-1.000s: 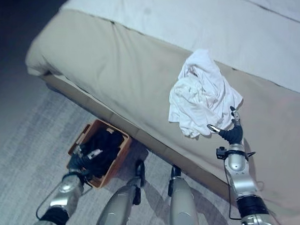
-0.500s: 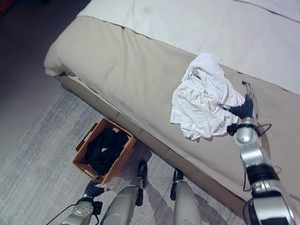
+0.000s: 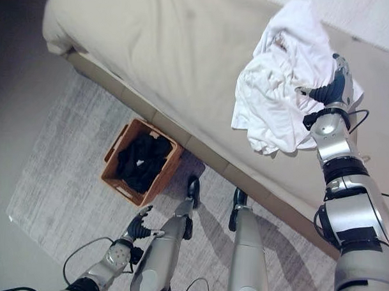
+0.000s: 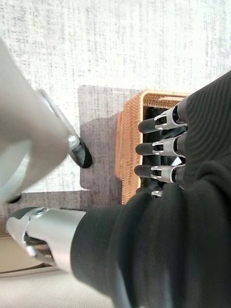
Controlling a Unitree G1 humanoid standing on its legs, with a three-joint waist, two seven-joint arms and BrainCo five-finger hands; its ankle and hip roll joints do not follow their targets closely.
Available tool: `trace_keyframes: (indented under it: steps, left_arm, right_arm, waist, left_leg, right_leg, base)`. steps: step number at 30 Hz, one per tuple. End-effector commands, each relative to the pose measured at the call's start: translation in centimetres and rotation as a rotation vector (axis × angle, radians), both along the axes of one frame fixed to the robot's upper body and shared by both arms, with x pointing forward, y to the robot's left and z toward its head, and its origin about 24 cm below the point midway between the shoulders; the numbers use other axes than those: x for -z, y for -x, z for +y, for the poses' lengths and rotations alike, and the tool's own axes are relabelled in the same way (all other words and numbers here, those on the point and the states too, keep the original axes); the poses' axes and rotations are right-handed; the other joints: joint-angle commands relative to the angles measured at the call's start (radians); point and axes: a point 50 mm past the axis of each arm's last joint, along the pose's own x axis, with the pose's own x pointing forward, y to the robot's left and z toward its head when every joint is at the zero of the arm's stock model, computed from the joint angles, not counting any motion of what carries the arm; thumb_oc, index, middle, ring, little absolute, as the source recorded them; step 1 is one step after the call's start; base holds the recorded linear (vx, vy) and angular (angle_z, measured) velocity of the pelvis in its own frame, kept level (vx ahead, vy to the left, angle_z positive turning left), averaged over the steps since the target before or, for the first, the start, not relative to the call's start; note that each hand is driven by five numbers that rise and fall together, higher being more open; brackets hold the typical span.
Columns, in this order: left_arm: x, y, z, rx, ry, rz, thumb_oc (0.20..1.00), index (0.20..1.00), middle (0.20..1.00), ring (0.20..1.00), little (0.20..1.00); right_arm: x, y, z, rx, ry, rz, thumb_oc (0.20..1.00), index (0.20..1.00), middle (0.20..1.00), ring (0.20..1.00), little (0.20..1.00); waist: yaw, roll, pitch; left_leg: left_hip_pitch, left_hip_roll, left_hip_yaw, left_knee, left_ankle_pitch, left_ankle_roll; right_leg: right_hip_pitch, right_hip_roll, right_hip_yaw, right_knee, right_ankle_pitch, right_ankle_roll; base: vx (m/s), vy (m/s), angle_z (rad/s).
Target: Pick up clothes into the bucket
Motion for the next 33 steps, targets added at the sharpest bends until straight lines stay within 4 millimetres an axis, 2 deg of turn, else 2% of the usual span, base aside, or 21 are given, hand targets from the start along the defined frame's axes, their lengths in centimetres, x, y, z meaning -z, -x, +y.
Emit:
trace_keyframes:
  steps: [1, 2, 8, 9, 10, 13, 14, 15, 16, 21, 24, 27, 28, 31, 33]
  left_arm:
    - [-0.6, -0.4, 1.5, -0.137, 0.038, -0.053, 1.000, 1.000, 1.000, 1.000, 1.000]
    - [-0.8, -0.7, 1.5, -0.163, 0.045, -0.070, 1.000, 1.000, 1.000, 1.000, 1.000]
    - [-1.2, -1.0, 0.5, -0.113, 0.048, -0.093, 1.000, 1.000, 1.000, 1.000, 1.000]
    - [-1.2, -1.0, 0.5, -0.113, 0.048, -0.094, 1.000, 1.000, 1.000, 1.000, 1.000]
    - [-1.0, -0.9, 0.2, -0.083, 0.035, -0.079, 1.000, 1.000, 1.000, 1.000, 1.000]
    - [-0.9, -1.1, -0.2, -0.057, 0.029, -0.069, 1.000, 1.000, 1.000, 1.000, 1.000]
    - [-1.0, -1.2, -0.4, -0.046, 0.028, -0.071, 1.000, 1.000, 1.000, 1.000, 1.000]
    - [-1.0, -1.2, -0.4, -0.046, 0.028, -0.071, 1.000, 1.000, 1.000, 1.000, 1.000]
    - [-1.2, -1.5, -0.9, -0.022, 0.031, -0.076, 1.000, 1.000, 1.000, 1.000, 1.000]
    - [-1.8, -2.1, -1.8, 0.009, 0.052, -0.099, 1.000, 1.000, 1.000, 1.000, 1.000]
    - [-2.1, -2.3, -1.9, 0.010, 0.055, -0.110, 1.000, 1.000, 1.000, 1.000, 1.000]
    - [-2.0, -2.4, -1.2, -0.007, 0.026, -0.110, 1.000, 1.000, 1.000, 1.000, 1.000]
    - [-2.2, -2.7, -0.8, -0.015, 0.012, -0.116, 1.000, 1.000, 1.000, 1.000, 1.000]
    - [-1.3, -2.2, 0.1, -0.035, -0.033, -0.072, 1.000, 1.000, 1.000, 1.000, 1.000]
    - [-0.7, -1.6, 0.8, -0.045, -0.065, -0.037, 1.000, 1.000, 1.000, 1.000, 1.000]
  right_arm:
    - [-4.8, 0.2, -0.1, 0.025, 0.059, -0.120, 1.000, 1.000, 1.000, 1.000, 1.000]
    - [-5.7, 0.1, -0.1, 0.041, 0.080, -0.120, 1.000, 1.000, 1.000, 1.000, 1.000]
    - [-6.8, -0.2, -0.3, 0.101, 0.182, -0.064, 1.000, 1.000, 1.000, 1.000, 1.000]
    - [-6.8, -0.2, -0.3, 0.101, 0.182, -0.064, 1.000, 1.000, 1.000, 1.000, 1.000]
    - [-6.2, -0.5, -0.3, 0.108, 0.223, 0.003, 1.000, 1.000, 1.000, 1.000, 1.000]
    - [-5.2, -0.7, -0.7, 0.124, 0.266, 0.115, 1.000, 1.000, 1.000, 1.000, 1.000]
    - [-5.1, -0.8, -0.6, 0.125, 0.270, 0.134, 0.699, 0.699, 0.699, 0.699, 0.699]
    - [-5.1, -0.8, -0.6, 0.125, 0.270, 0.134, 0.523, 0.523, 0.523, 0.523, 0.523]
    - [-4.4, -1.0, -0.5, 0.123, 0.286, 0.184, 0.200, 0.200, 0.200, 0.200, 0.200]
    - [-3.1, -0.9, -0.6, 0.130, 0.277, 0.193, 0.200, 0.200, 0.200, 0.200, 0.200]
    - [-3.0, -0.8, -0.8, 0.134, 0.260, 0.166, 0.200, 0.200, 0.200, 0.200, 0.200]
    - [-4.3, -0.6, -0.3, 0.113, 0.243, 0.047, 0.200, 0.200, 0.200, 0.200, 0.200]
    - [-5.6, -0.4, -0.1, 0.105, 0.236, -0.018, 0.200, 0.200, 0.200, 0.200, 0.200]
    - [-7.4, 0.2, 0.5, 0.064, 0.186, -0.162, 0.200, 0.200, 0.200, 0.200, 0.200]
    - [-7.5, 0.5, 0.8, 0.037, 0.156, -0.218, 0.200, 0.200, 0.200, 0.200, 0.200]
  waist:
    - [-0.009, -0.031, 0.004]
    - [-0.006, -0.029, 0.004]
    - [0.007, -0.021, 0.004]
    - [0.007, -0.021, 0.004]
    - [0.011, -0.026, 0.004]
    - [0.019, -0.033, 0.004]
    - [0.021, -0.035, 0.004]
    - [0.021, -0.035, 0.004]
    - [0.025, -0.041, 0.004]
    - [0.023, -0.053, 0.004]
    - [0.022, -0.057, 0.004]
    - [0.013, -0.076, 0.004]
    - [0.012, -0.081, 0.004]
    - [-0.001, -0.107, 0.004]
    - [-0.009, -0.120, 0.004]
  left_leg:
    - [-0.021, -0.049, -0.026, 0.141, -0.099, 0.039]
    - [-0.065, -0.061, -0.023, 0.170, -0.107, 0.044]
    - [-0.202, -0.088, -0.023, 0.292, -0.149, 0.056]
    - [-0.203, -0.088, -0.023, 0.292, -0.148, 0.056]
    - [-0.204, -0.093, -0.028, 0.323, -0.190, 0.056]
    - [-0.236, -0.100, -0.035, 0.353, -0.198, 0.060]
    - [-0.245, -0.101, -0.038, 0.360, -0.199, 0.061]
    - [-0.245, -0.101, -0.038, 0.360, -0.199, 0.061]
    - [-0.252, -0.103, -0.046, 0.360, -0.198, 0.061]
    - [-0.249, -0.112, -0.061, 0.348, -0.191, 0.059]
    - [-0.238, -0.115, -0.068, 0.336, -0.186, 0.058]
    - [-0.195, -0.110, -0.075, 0.295, -0.173, 0.053]
    - [-0.201, -0.105, -0.075, 0.272, -0.136, 0.054]
    - [-0.125, -0.092, -0.075, 0.230, -0.130, 0.051]
    - [-0.064, -0.086, -0.072, 0.205, -0.128, 0.050]
  right_leg:
    - [0.059, -0.023, 0.008, -0.146, 0.093, 0.081]
    - [0.019, -0.035, 0.014, -0.113, 0.085, 0.078]
    - [-0.090, -0.063, 0.021, -0.021, 0.062, 0.076]
    - [-0.090, -0.063, 0.021, -0.022, 0.063, 0.076]
    - [-0.093, -0.067, 0.026, 0.013, 0.026, 0.081]
    - [-0.110, -0.068, 0.023, 0.030, 0.021, 0.078]
    - [-0.116, -0.070, 0.021, 0.037, 0.018, 0.078]
    - [-0.116, -0.070, 0.021, 0.037, 0.018, 0.078]
    - [-0.121, -0.071, 0.015, 0.038, 0.017, 0.077]
    - [-0.108, -0.078, 0.001, 0.031, 0.016, 0.077]
    - [-0.098, -0.081, -0.003, 0.023, 0.018, 0.078]
    - [-0.052, -0.080, -0.014, -0.014, 0.029, 0.082]
    - [-0.054, -0.076, -0.026, -0.044, 0.068, 0.077]
    - [0.020, -0.071, -0.032, -0.089, 0.083, 0.085]
    - [0.083, -0.067, -0.036, -0.117, 0.092, 0.091]
  base:
    - [0.01, 0.043, 0.18]
    - [0.02, 0.039, 0.14]
    - [0.02, 0.017, 0.16]
    - [0.09, -0.014, 0.21]
    - [0.09, -0.029, 0.12]
    - [0.04, -0.034, 0.11]
    - [0.00, -0.027, 0.08]
    - [0.00, -0.035, 0.12]
    - [0.00, -0.033, 0.10]
    - [-0.01, -0.010, 0.10]
    - [-0.02, -0.002, 0.07]
    - [-0.05, 0.025, 0.05]
    - [-0.11, 0.052, 0.00]
    - [-0.04, 0.021, -0.02]
    - [0.01, 0.030, -0.04]
